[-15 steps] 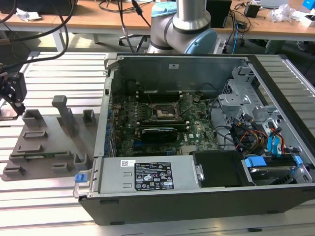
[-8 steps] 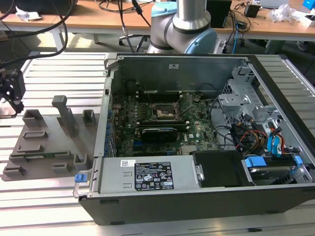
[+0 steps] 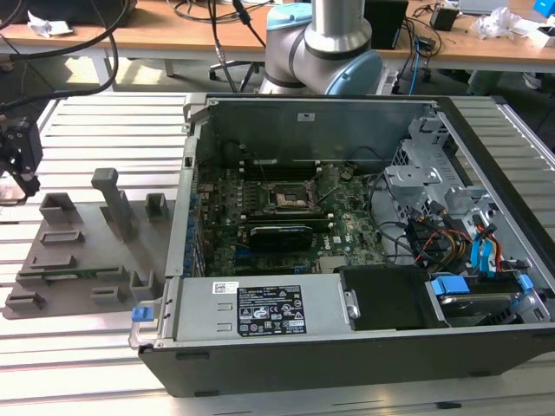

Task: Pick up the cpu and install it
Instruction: 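Pick up the cpu and move it towards the insertion slot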

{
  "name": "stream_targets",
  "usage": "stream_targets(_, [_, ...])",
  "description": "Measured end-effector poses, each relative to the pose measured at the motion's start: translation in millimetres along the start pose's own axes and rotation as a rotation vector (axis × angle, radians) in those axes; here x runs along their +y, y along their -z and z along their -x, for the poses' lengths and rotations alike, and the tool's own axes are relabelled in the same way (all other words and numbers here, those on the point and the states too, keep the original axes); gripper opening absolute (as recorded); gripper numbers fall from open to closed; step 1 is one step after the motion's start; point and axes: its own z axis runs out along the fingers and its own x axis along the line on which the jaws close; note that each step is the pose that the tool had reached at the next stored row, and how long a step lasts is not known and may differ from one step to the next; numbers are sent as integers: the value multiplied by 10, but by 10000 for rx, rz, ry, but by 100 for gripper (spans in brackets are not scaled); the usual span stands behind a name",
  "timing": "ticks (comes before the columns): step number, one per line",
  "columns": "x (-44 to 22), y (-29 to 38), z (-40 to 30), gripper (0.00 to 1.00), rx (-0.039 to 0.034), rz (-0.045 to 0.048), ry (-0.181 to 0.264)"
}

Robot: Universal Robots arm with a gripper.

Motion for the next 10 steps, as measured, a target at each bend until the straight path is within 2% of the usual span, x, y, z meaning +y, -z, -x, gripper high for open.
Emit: stream_targets(10, [-2, 110, 4, 55, 11, 0, 0])
